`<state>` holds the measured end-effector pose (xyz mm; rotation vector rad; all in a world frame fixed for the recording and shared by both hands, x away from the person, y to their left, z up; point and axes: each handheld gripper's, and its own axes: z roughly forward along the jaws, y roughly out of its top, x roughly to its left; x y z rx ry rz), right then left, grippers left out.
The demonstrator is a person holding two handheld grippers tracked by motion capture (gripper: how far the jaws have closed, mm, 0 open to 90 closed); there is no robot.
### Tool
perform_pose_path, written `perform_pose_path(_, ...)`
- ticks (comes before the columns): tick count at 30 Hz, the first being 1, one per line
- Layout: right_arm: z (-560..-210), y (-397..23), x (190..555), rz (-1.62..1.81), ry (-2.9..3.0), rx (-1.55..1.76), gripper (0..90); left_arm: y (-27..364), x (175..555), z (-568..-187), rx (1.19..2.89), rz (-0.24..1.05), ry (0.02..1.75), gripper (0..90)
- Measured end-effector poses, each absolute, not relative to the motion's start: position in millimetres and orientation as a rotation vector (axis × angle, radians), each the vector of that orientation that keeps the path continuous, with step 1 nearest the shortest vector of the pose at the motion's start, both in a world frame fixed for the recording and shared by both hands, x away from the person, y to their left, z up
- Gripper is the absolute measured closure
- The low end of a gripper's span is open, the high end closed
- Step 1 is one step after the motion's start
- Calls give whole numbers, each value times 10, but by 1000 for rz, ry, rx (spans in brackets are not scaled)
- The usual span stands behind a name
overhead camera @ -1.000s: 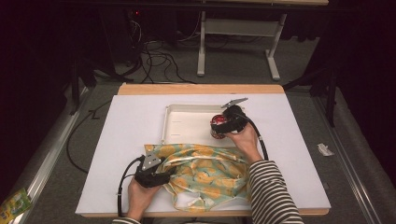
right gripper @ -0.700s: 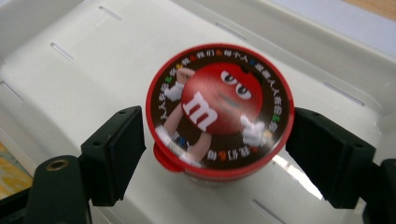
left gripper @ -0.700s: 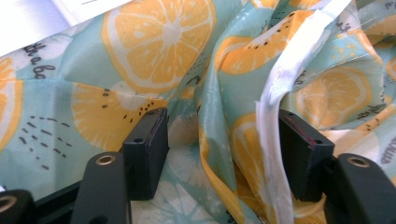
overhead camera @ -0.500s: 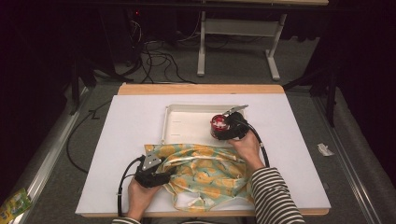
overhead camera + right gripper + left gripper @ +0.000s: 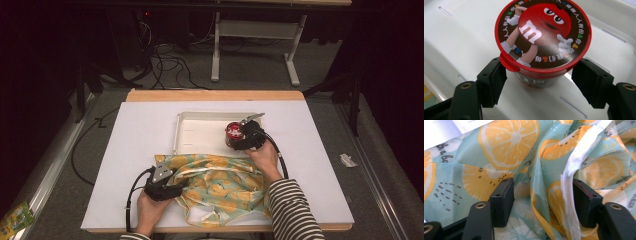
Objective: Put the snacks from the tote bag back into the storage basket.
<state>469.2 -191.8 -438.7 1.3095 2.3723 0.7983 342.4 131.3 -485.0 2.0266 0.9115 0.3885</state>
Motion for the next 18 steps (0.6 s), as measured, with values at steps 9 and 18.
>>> perform_pose_path(9, -4453, -1951, 4753, 801, 2367, 1338, 395, 1313, 3423, -4851, 2026, 389, 912, 396)
perform_pose_path(18, -4504, -1948, 4795, 805, 2361, 1363, 430, 1322, 3425, -4847, 2020, 385, 913, 396)
